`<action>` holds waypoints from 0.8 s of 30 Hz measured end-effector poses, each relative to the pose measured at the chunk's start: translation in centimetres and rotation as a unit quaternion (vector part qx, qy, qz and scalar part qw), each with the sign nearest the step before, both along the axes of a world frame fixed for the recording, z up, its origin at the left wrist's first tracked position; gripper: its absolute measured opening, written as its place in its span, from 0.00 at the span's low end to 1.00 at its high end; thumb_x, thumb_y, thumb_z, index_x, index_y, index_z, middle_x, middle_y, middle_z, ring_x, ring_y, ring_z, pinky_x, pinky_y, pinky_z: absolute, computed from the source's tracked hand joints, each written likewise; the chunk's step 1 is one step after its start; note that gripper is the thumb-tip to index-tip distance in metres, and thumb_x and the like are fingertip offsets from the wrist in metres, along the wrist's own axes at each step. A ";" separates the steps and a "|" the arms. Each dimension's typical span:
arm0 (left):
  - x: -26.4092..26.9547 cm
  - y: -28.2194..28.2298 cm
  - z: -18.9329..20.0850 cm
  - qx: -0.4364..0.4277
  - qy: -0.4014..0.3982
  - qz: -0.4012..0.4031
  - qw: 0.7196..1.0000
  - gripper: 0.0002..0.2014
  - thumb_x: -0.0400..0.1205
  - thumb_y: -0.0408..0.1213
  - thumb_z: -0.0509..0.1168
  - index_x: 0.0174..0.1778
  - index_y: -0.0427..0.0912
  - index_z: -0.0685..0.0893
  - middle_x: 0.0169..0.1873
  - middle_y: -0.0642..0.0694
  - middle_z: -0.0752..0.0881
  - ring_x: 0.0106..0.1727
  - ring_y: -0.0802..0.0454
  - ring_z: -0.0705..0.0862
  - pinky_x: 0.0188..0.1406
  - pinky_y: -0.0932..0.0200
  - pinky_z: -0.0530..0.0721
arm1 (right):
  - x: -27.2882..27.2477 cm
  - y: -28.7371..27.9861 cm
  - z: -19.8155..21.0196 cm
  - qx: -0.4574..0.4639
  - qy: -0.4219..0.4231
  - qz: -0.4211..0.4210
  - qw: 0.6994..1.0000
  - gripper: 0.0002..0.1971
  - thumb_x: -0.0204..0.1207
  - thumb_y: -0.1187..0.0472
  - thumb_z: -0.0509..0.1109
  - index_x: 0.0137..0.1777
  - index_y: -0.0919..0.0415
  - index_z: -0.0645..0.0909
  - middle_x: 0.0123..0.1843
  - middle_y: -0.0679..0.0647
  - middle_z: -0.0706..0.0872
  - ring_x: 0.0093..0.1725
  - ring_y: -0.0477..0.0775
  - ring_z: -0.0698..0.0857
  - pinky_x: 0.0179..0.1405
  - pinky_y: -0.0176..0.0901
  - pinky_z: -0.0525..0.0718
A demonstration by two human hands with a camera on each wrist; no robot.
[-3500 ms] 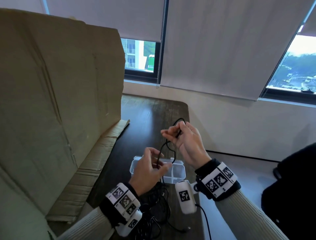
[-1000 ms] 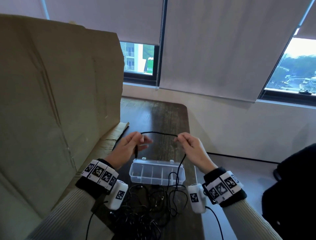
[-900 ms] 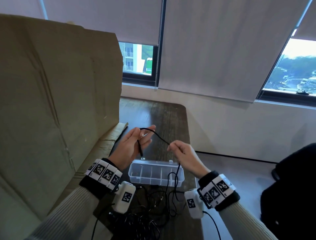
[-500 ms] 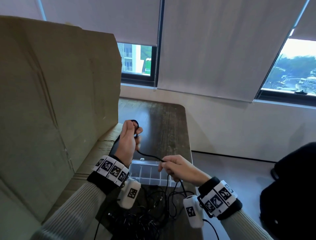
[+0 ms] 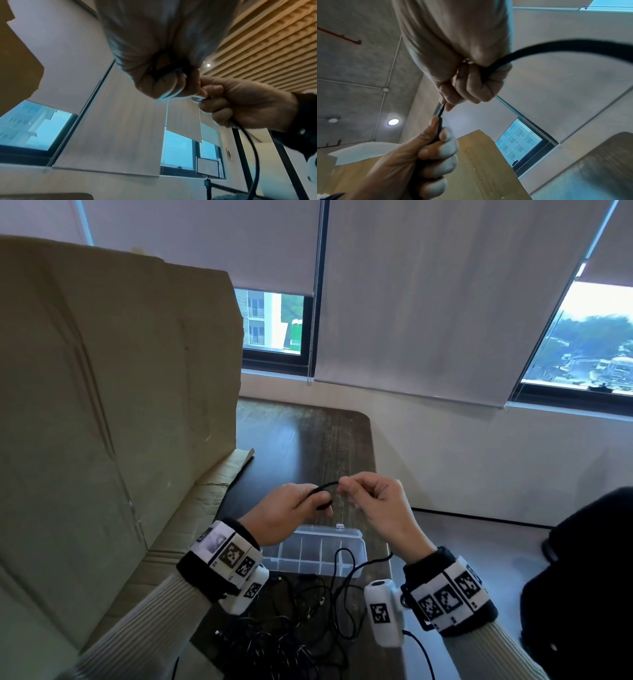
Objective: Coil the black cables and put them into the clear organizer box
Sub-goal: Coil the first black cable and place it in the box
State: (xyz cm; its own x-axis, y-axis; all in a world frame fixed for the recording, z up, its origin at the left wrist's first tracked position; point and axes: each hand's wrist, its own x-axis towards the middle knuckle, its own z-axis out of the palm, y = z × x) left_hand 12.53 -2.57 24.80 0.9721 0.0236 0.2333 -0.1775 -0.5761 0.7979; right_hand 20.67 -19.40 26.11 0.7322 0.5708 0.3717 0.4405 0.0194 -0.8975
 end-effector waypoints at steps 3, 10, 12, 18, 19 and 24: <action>0.1 -0.4 -0.1 -0.191 -0.030 0.051 0.980 0.17 0.88 0.38 0.54 0.40 0.38 0.85 0.22 0.56 0.80 0.21 0.64 0.72 0.21 0.70 0.70 | 0.3 -0.1 -0.5 0.037 0.051 -0.007 0.998 0.06 0.80 0.63 0.70 0.46 0.67 0.84 0.27 0.50 0.80 0.22 0.38 0.74 0.24 0.26 0.71; 0.2 0.3 0.3 -0.481 -0.049 0.073 0.872 0.21 0.88 0.44 0.48 0.63 0.34 0.81 0.60 0.39 0.87 0.61 0.46 0.87 0.60 0.53 0.85 | -0.3 -0.4 -3.0 0.040 0.085 0.026 0.995 0.05 0.79 0.65 0.70 0.49 0.58 0.88 0.29 0.53 0.85 0.22 0.47 0.71 0.19 0.34 0.69; 0.2 0.3 0.4 -0.528 -0.058 0.058 0.845 0.21 0.88 0.45 0.47 0.64 0.36 0.79 0.59 0.40 0.87 0.61 0.44 0.86 0.61 0.47 0.84 | -0.7 -0.1 -4.1 0.007 0.064 0.064 0.996 0.12 0.81 0.67 0.68 0.57 0.53 0.88 0.33 0.51 0.88 0.24 0.52 0.71 0.22 0.39 0.72; 0.6 0.4 0.0 -0.553 -0.068 0.112 0.823 0.16 0.88 0.48 0.49 0.50 0.44 0.79 0.29 0.51 0.74 0.22 0.60 0.72 0.19 0.65 0.78 | -3.2 0.3 -4.6 -0.216 -0.080 0.221 0.948 0.27 0.87 0.65 0.55 0.82 0.41 0.61 0.34 0.42 0.86 0.29 0.49 0.74 0.35 0.39 0.78; 0.8 0.4 -0.3 -0.520 -0.074 0.135 0.840 0.15 0.88 0.47 0.49 0.49 0.45 0.79 0.29 0.51 0.72 0.20 0.61 0.66 0.15 0.69 0.68 | -3.5 0.4 -4.3 -0.241 -0.105 0.224 0.939 0.26 0.87 0.64 0.55 0.82 0.44 0.61 0.34 0.42 0.85 0.30 0.44 0.76 0.37 0.37 0.78; 1.5 1.5 -2.6 -0.117 -0.117 0.171 0.971 0.17 0.88 0.48 0.48 0.47 0.50 0.81 0.29 0.54 0.79 0.25 0.56 0.73 0.27 0.55 0.73 | -3.9 0.2 -2.3 -0.221 -0.135 0.177 0.950 0.09 0.83 0.66 0.61 0.59 0.62 0.80 0.36 0.46 0.89 0.27 0.36 0.80 0.31 0.25 0.74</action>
State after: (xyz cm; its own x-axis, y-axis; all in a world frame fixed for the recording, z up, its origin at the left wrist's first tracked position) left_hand 14.01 -1.09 22.24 0.8185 0.4156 0.3966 -0.2001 -0.4410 0.8750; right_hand 16.76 -19.21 23.84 0.3779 0.9071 0.1853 0.6917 -0.1436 -0.7077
